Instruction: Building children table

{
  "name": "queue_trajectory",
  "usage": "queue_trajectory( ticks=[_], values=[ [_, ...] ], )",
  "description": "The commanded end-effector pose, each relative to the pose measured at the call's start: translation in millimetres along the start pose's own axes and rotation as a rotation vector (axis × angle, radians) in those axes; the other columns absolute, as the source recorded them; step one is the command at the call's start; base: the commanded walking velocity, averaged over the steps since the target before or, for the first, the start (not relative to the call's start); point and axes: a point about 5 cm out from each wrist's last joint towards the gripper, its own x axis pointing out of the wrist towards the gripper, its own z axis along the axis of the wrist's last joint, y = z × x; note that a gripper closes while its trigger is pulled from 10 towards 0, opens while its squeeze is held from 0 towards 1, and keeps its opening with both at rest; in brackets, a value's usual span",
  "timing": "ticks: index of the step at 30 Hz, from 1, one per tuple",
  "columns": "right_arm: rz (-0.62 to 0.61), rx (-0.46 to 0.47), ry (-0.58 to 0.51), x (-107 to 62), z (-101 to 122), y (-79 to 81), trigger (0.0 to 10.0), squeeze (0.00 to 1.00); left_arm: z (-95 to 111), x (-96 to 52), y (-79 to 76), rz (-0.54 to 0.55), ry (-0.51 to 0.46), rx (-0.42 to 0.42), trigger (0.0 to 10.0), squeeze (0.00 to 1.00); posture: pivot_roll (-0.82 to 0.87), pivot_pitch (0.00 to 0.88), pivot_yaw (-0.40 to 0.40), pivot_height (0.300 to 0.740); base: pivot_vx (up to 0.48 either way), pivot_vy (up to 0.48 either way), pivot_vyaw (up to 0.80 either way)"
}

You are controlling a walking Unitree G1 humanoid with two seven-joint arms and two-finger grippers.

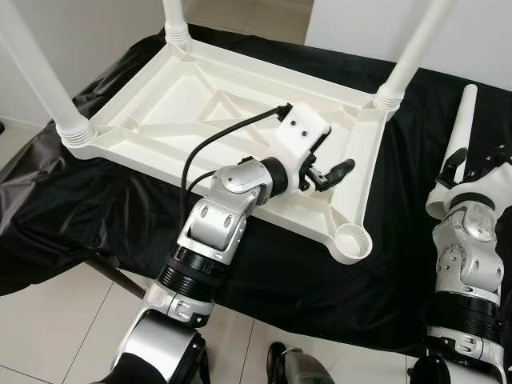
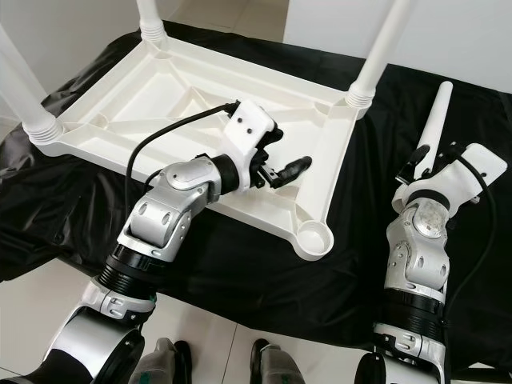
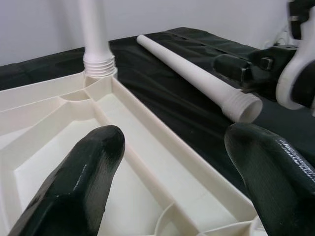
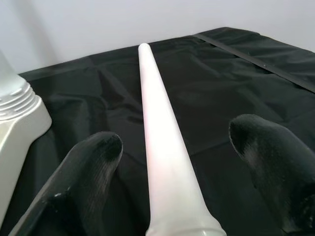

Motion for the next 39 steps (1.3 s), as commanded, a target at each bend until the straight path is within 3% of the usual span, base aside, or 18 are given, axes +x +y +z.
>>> queue_trajectory(
  ticks=[1,5,9,24,25,30,39],
  values=[
    [-0.001,-0.006,0.023,1.6,-4.8,-2.7,10.0,0.00,0.1,1.4,-2.1,-0.009,-0.001,0.005,10.0,0.00,0.02,0.202,-0.008,0.740,0.000,0.000,0.00],
    [0.011,-0.021,0.159,10.5,-28.3,-4.5,10.0,0.00,0.3,1.4,-1.3,0.010,-0.002,0.004,10.0,0.00,0.03,0.206,-0.015,0.740,0.000,0.000,0.00],
    [0.012,-0.030,0.210,12.9,-39.1,-7.3,10.0,0.00,0.5,1.0,-0.3,0.020,-0.003,0.001,10.0,0.00,0.03,0.207,-0.018,0.740,0.000,0.000,0.00],
    [0.031,-0.026,0.277,2.2,-61.1,-8.0,10.0,0.00,0.8,1.2,-0.2,0.024,-0.006,-0.002,10.0,0.00,0.03,0.205,-0.021,0.740,0.000,0.000,0.00],
    [0.017,-0.016,0.285,0.5,-63.9,-8.9,0.0,0.00,0.7,1.4,-0.2,0.023,-0.005,-0.001,10.0,0.00,0.03,0.202,-0.024,0.740,0.000,0.000,0.00],
    [0.045,-0.011,0.283,-5.1,-68.7,-6.6,0.0,0.00,0.6,0.8,0.6,0.023,-0.004,0.002,10.0,0.00,0.04,0.197,-0.025,0.740,0.000,0.000,0.00],
    [0.103,-0.058,0.077,-16.7,-56.2,-4.7,0.0,0.00,-7.5,-4.4,2.6,0.029,0.020,0.006,10.0,0.00,0.03,0.181,-0.032,0.740,0.000,0.000,0.00]
  ],
)
